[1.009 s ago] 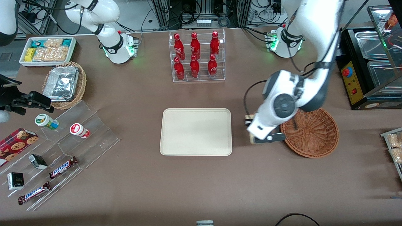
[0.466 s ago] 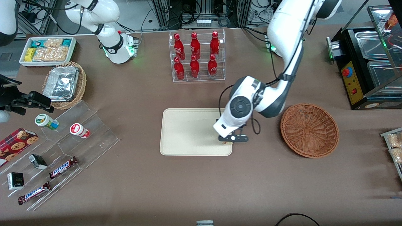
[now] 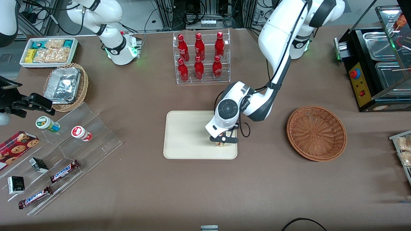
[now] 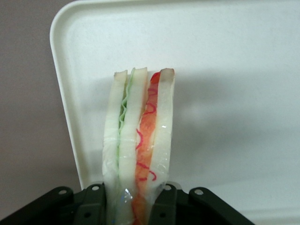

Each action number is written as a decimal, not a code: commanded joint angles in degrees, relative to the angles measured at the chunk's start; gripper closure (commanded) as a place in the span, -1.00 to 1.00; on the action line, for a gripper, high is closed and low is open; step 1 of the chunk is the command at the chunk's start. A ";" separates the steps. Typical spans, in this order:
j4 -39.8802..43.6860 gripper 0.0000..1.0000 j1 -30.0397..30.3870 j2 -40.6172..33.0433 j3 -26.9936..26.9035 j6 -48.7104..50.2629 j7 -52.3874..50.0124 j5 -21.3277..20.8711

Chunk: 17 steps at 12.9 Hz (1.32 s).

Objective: Place sandwich from basket to tray
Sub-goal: 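Lower the sandwich onto the tray and open the left gripper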

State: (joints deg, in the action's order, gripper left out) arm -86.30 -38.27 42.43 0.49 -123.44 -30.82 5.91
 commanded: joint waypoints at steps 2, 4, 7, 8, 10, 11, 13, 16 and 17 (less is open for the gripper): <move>2.36 0.40 -0.22 1.69 -0.58 -0.31 -1.87 3.31; 2.45 0.40 0.04 1.69 -0.76 -1.88 -2.75 4.72; 2.36 0.34 -0.22 1.69 -0.76 -1.90 -2.22 3.93; 2.36 0.34 -0.40 1.69 -0.85 -1.89 -2.22 3.85; 2.28 0.34 -0.40 1.69 -0.85 -1.89 -2.22 2.98; 2.28 0.34 -0.40 1.69 -0.76 -1.72 -2.31 0.88; 2.19 0.32 -0.49 1.87 -0.76 -1.89 -2.57 -0.20; 2.28 0.26 -0.40 2.13 -0.67 -2.16 -3.01 0.24; 2.28 0.15 -0.31 2.13 -0.67 -2.16 -3.10 0.24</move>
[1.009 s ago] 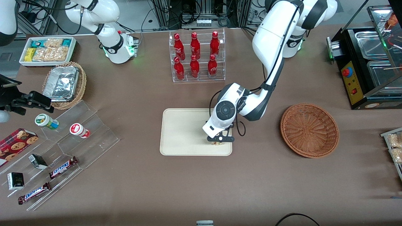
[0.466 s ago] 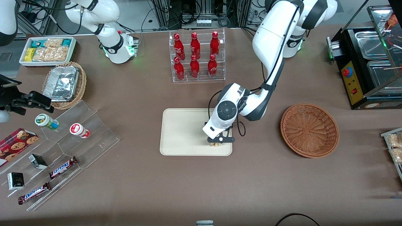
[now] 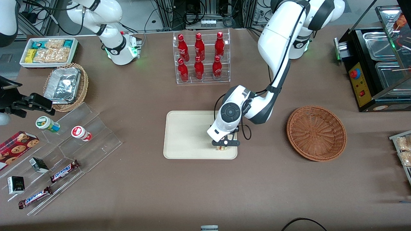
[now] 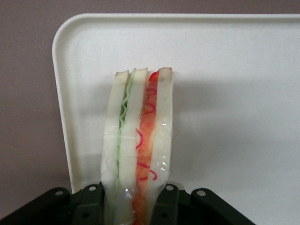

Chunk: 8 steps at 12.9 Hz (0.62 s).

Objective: Place sandwich from basket to tray
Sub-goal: 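Lower the sandwich onto the tray and open the left gripper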

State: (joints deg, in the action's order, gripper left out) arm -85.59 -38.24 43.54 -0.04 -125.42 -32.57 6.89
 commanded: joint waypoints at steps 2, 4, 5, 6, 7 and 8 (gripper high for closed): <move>1.65 -0.47 -0.43 0.93 -0.13 -0.18 -1.44 -0.74; 2.18 -0.87 -0.26 -0.03 -0.13 0.52 -1.53 -0.83; 2.70 -0.99 -0.08 -1.43 -0.22 1.66 -1.70 -1.00; 2.62 -1.00 0.44 -3.88 -0.66 5.41 -1.70 -1.09; 2.45 -1.00 1.93 -6.51 -1.10 9.71 -1.62 -1.18; 2.18 -1.00 3.86 -9.24 -1.19 13.15 -1.27 -1.53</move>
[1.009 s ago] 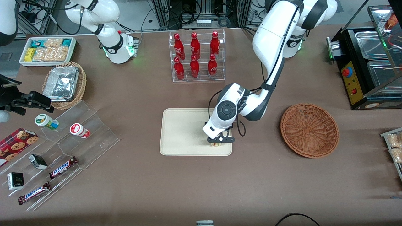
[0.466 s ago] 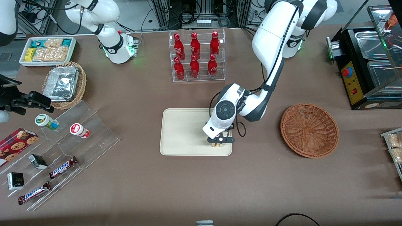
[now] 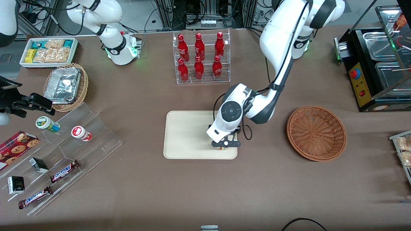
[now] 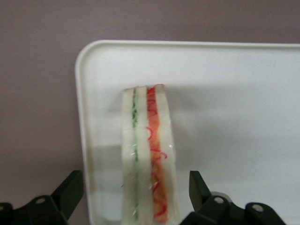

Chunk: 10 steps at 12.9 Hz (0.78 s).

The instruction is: Place sandwich from basket to tray

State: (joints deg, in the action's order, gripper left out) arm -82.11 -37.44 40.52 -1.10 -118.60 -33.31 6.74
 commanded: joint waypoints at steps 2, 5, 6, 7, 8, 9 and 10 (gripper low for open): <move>-1.47 -1.00 6.58 -11.23 -0.22 10.92 0.17 -1.73; -4.71 -1.00 11.85 -19.14 -0.48 12.69 0.52 -1.91; -6.55 -1.00 13.25 -21.60 -0.48 12.69 0.52 -2.69; -8.40 -1.00 15.10 -23.89 -0.39 12.78 1.05 -3.92; -10.24 -1.00 16.94 -26.17 -0.39 13.22 4.18 -4.19; -11.56 -1.00 18.79 -28.02 -0.48 14.00 8.13 -4.19; -11.58 -1.00 21.59 -29.17 -0.48 16.27 10.69 -4.19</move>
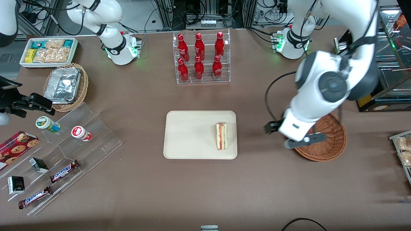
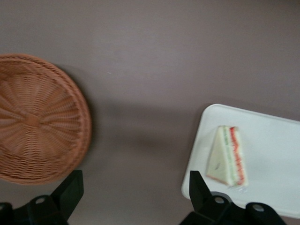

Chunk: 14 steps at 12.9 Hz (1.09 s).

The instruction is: Place sandwich from basket to tray

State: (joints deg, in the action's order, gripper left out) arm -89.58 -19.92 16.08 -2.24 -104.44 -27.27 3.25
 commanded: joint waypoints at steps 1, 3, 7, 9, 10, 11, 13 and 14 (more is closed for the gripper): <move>-3.85 -1.00 5.66 -5.87 0.66 3.97 7.29 -0.79; -3.94 -1.00 7.60 -8.07 0.58 5.65 8.63 -0.96; -2.89 -1.00 10.94 -11.76 0.57 10.21 9.42 -3.95; -2.53 -1.00 11.48 -14.48 0.49 13.02 11.79 -4.30; -2.53 -1.00 11.91 -15.45 0.49 14.17 12.58 -4.30; -2.36 -1.00 14.01 -16.25 0.75 15.31 12.94 -3.96; -0.61 -1.00 15.43 -16.78 1.36 18.47 16.44 -3.95; 0.71 -1.00 15.78 -16.78 1.19 20.57 18.28 -3.95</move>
State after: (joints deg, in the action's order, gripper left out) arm -90.87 -5.78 -0.15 -2.19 -87.32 -12.13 -0.22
